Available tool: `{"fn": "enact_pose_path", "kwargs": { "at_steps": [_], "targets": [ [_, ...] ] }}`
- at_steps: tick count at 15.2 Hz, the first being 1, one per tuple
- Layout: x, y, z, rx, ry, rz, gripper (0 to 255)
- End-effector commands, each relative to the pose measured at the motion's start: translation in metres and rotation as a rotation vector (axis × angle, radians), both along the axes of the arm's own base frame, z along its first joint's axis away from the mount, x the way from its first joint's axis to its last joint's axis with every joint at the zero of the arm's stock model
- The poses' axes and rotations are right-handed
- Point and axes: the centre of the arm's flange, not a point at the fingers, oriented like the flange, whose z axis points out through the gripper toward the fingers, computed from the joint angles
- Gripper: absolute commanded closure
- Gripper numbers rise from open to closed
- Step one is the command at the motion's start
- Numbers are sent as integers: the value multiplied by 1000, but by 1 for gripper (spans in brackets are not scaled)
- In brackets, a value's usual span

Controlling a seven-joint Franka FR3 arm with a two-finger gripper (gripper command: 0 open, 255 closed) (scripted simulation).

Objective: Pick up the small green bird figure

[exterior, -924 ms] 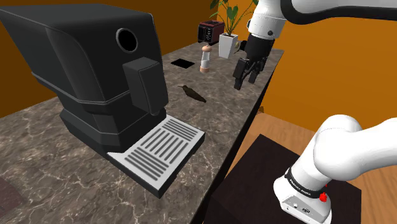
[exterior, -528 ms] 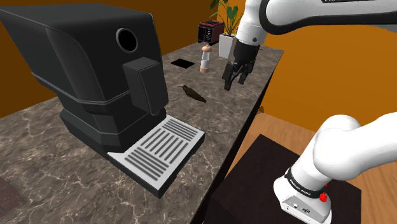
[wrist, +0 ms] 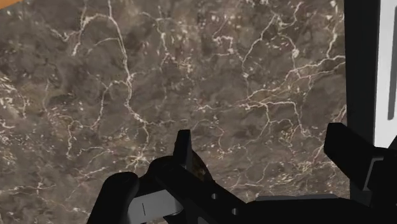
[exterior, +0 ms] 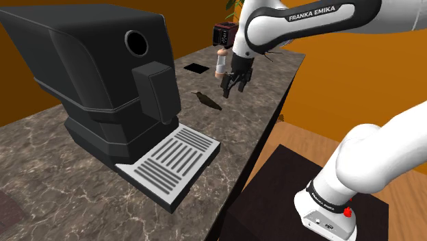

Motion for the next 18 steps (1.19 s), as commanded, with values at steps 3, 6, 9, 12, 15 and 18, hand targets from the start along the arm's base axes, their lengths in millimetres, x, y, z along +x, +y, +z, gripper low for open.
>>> {"fn": "enact_pose_path", "kwargs": {
  "at_steps": [3, 6, 9, 12, 15, 18],
  "targets": [
    [42, -11, -25, -7, -15, 1, 0],
    [74, -20, -43, -12, -26, 1, 0],
    [106, -29, -61, -17, -36, 2, 0],
    [139, -38, -79, -21, -47, 2, 0],
    [172, -47, -96, -26, -57, 3, 0],
    [192, -53, -113, -29, -64, 3, 0]
  ]
}}
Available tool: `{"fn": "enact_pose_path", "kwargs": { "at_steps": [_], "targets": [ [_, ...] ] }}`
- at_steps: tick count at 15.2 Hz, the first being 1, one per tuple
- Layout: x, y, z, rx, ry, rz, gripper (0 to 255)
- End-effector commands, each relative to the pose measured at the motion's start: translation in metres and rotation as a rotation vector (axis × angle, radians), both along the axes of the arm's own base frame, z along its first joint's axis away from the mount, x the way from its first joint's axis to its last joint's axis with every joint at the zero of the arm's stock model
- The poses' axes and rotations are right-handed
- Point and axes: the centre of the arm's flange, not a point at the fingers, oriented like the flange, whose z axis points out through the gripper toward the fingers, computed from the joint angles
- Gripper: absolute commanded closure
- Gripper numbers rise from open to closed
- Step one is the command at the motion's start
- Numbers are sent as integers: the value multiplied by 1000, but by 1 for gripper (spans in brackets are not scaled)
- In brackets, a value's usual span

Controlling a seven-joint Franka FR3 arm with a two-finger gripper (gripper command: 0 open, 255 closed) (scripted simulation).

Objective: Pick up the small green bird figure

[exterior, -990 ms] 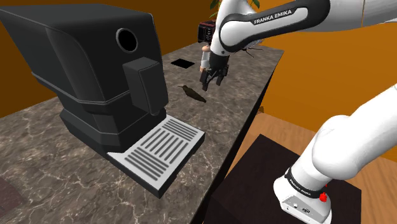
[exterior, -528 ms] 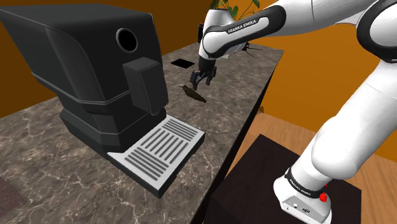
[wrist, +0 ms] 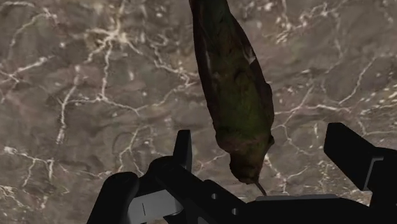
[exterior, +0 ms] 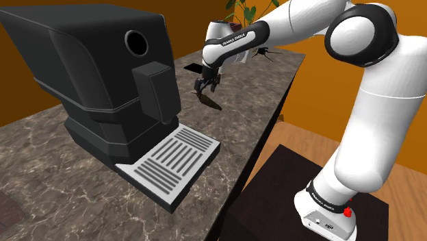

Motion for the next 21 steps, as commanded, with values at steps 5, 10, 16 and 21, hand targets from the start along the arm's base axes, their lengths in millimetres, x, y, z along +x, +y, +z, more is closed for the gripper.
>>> {"fn": "enact_pose_path", "kwargs": {
  "at_steps": [5, 10, 16, 21],
  "targets": [
    [5, -3, -33, -1, -2, 0, 0],
    [6, -2, -41, -1, -2, 0, 255],
    [6, -2, -41, -1, -2, 0, 255],
    [5, -3, -25, -1, -2, 0, 255]
  ]
}}
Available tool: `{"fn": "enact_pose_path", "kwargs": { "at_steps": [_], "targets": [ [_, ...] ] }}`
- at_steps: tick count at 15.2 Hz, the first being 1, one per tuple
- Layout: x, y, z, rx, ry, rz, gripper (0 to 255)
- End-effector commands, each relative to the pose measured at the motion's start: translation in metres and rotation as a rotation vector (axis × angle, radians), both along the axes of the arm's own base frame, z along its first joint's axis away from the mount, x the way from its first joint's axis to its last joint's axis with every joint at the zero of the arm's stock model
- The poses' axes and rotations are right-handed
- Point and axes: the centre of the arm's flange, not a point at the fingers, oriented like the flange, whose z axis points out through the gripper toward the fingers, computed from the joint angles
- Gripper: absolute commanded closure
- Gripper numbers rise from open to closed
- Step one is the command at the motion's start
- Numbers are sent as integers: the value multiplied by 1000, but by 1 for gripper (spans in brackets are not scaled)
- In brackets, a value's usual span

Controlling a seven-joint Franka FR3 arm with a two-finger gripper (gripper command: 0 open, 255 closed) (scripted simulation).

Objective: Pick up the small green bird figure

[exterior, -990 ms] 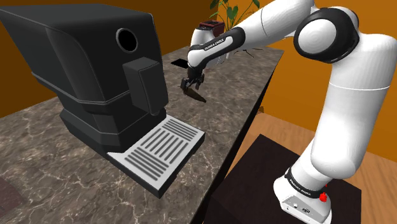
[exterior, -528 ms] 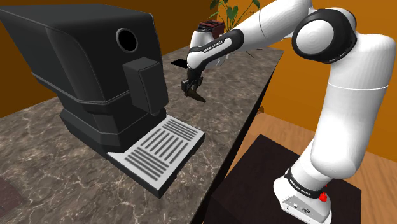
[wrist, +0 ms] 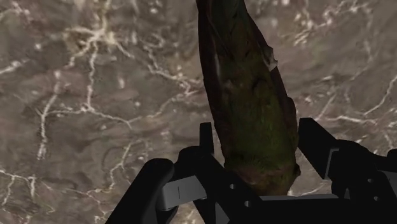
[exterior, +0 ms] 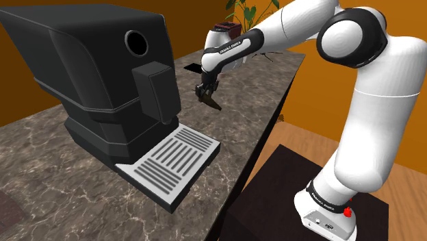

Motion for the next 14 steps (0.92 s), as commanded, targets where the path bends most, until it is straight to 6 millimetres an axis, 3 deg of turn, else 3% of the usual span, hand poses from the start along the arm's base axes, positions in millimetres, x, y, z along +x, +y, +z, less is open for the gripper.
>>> {"fn": "enact_pose_path", "kwargs": {
  "at_steps": [1, 12, 14],
  "targets": [
    [1, -1, 10, 0, 0, 0, 255],
    [1, -1, 68, 0, 0, 0, 255],
    [1, -1, 69, 0, 0, 0, 255]
  ]
}}
